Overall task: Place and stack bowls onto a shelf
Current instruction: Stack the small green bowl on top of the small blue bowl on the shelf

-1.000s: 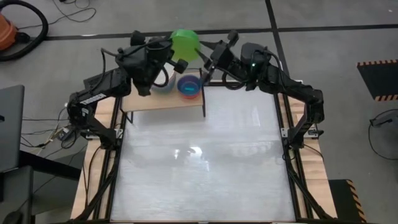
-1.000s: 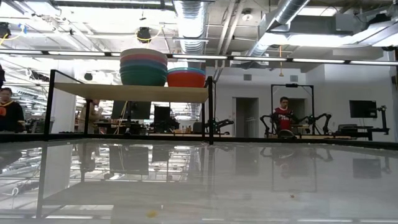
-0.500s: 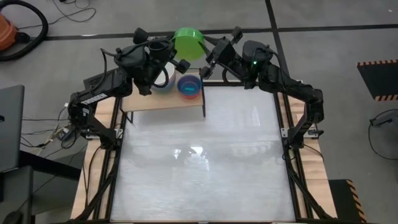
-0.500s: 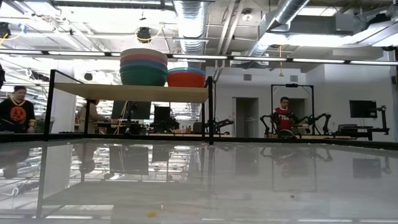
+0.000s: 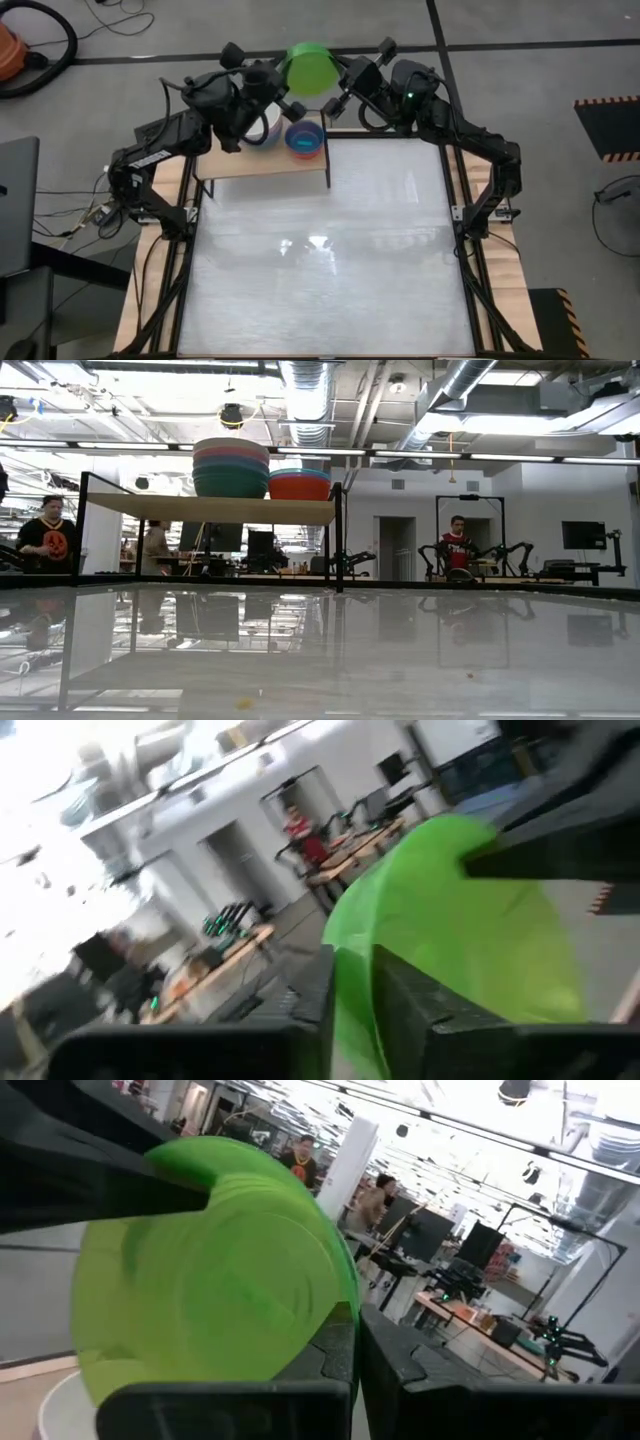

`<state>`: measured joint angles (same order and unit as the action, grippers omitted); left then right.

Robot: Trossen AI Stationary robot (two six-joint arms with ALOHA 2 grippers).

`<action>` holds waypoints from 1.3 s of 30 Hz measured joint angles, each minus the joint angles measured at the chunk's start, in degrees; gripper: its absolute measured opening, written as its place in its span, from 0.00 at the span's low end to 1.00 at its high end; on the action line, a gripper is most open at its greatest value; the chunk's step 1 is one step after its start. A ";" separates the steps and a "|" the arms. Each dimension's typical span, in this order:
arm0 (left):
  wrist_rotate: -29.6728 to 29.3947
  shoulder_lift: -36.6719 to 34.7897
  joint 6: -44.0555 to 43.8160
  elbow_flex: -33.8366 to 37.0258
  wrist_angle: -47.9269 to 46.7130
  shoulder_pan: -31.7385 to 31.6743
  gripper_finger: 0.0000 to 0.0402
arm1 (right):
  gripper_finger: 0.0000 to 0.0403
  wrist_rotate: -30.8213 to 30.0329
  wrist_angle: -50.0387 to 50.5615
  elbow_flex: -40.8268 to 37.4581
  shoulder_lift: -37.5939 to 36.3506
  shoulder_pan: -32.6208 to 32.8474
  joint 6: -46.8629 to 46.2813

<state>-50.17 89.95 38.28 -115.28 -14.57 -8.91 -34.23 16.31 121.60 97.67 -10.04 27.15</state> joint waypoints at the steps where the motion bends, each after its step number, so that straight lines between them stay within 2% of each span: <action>1: 1.28 -0.24 1.10 0.00 -0.10 -0.09 0.12 | 0.06 0.24 0.26 0.00 0.00 0.01 0.03; 5: 5.60 -0.36 5.75 -0.73 -0.30 0.06 0.29 | 0.06 2.52 2.07 -0.12 0.16 -0.07 0.31; 9: 5.98 -0.54 10.82 -3.97 -1.35 2.53 0.44 | 0.06 3.28 2.48 -0.11 0.13 -1.82 -0.73; 13: 4.07 -1.72 14.30 -7.72 -1.87 5.89 0.53 | 0.06 7.36 5.09 -0.09 0.10 -5.73 -5.24; 21: -7.93 -1.93 23.95 -12.73 -2.59 14.69 0.55 | 0.06 21.53 13.84 -0.12 6.06 -13.49 -20.26; 24: -11.24 -2.03 25.14 -14.30 -2.38 18.58 0.55 | 0.06 25.36 17.35 -0.15 9.00 -15.34 -24.37; 31: -15.73 -1.95 25.93 -16.28 -2.34 25.69 0.55 | 0.06 30.51 22.16 -0.17 15.75 -17.27 -27.90; 35: -18.96 -2.28 25.99 -16.52 -2.34 27.76 0.55 | 0.06 33.42 23.88 -0.13 17.98 -17.69 -30.30; 39: -21.06 -2.28 26.02 -16.50 -2.47 28.77 0.55 | 0.06 33.45 25.85 -0.11 18.08 -18.55 -30.81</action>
<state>-71.23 87.68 64.29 -131.79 -17.05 19.85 -0.78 42.16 121.49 115.74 -28.59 -3.66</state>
